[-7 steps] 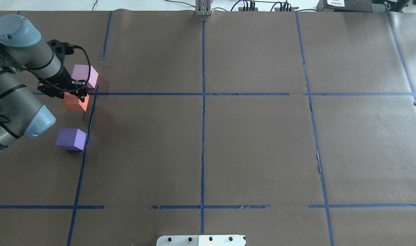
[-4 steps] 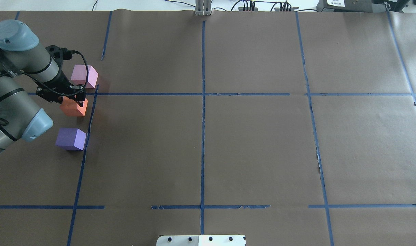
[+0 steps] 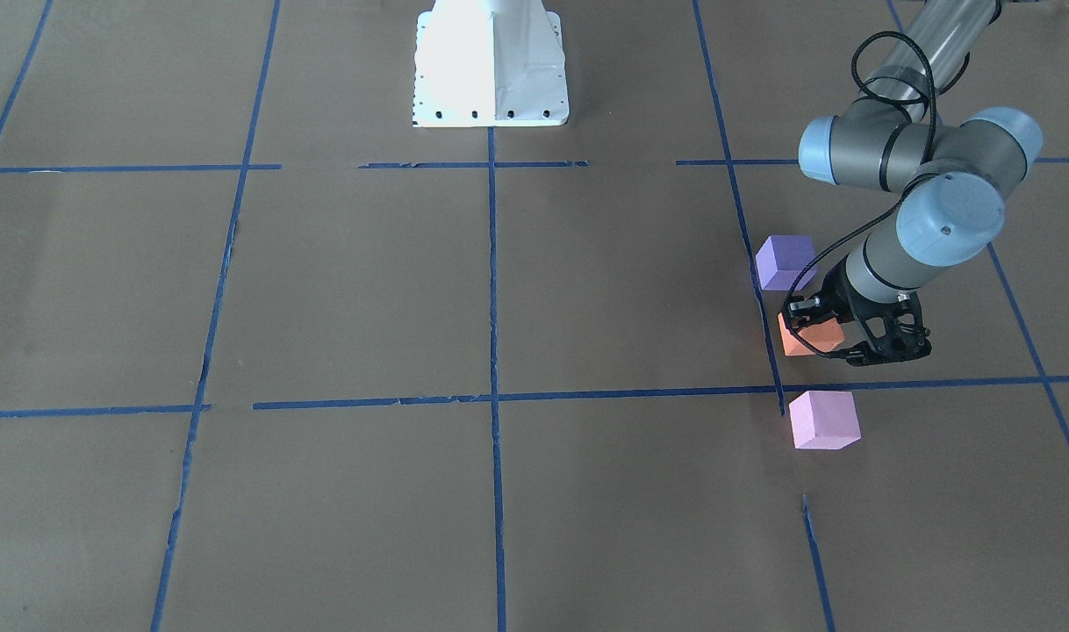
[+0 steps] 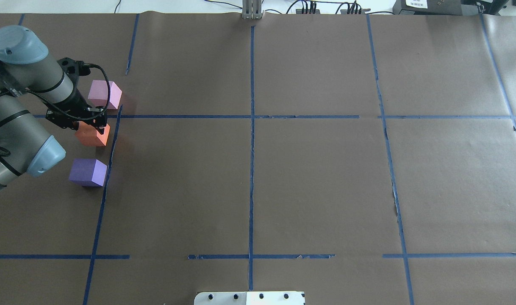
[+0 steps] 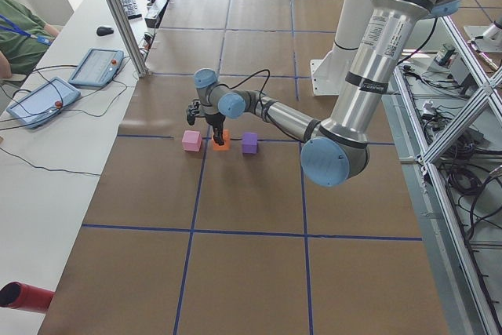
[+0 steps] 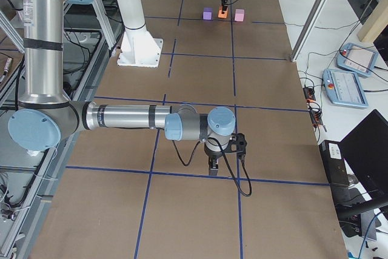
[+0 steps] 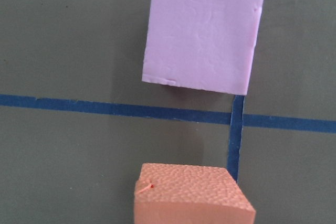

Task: Arrange blocks in a line
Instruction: 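Lower the orange cube between the pink and purple cubes and release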

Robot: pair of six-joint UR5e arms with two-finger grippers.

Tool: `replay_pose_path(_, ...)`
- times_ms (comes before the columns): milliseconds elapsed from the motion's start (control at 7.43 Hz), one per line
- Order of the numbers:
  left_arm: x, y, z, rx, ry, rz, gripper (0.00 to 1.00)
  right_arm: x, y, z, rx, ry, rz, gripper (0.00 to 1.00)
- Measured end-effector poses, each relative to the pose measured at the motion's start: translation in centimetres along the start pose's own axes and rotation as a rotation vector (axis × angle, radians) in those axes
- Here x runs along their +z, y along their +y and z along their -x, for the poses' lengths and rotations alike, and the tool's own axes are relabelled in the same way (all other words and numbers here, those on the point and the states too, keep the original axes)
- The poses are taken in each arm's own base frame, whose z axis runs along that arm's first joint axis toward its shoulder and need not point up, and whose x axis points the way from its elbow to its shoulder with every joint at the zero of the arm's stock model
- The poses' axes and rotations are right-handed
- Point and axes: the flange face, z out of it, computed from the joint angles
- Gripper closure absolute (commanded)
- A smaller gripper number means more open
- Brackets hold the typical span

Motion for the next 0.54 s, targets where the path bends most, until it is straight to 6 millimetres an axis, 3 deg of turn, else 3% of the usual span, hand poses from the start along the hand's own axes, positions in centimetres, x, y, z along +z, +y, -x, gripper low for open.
replay_pose_path(269, 0.13, 0.09, -0.04, 0.001, 0.004, 0.008, 0.0, 0.02, 0.0, -0.02, 0.0, 0.0, 0.0, 0.0)
replay_pose_path(538, 0.19, 0.03, -0.1, 0.009, 0.013, 0.002, 0.0, 0.0, 0.01, -0.03, 0.001, 0.0, 0.0, 0.0)
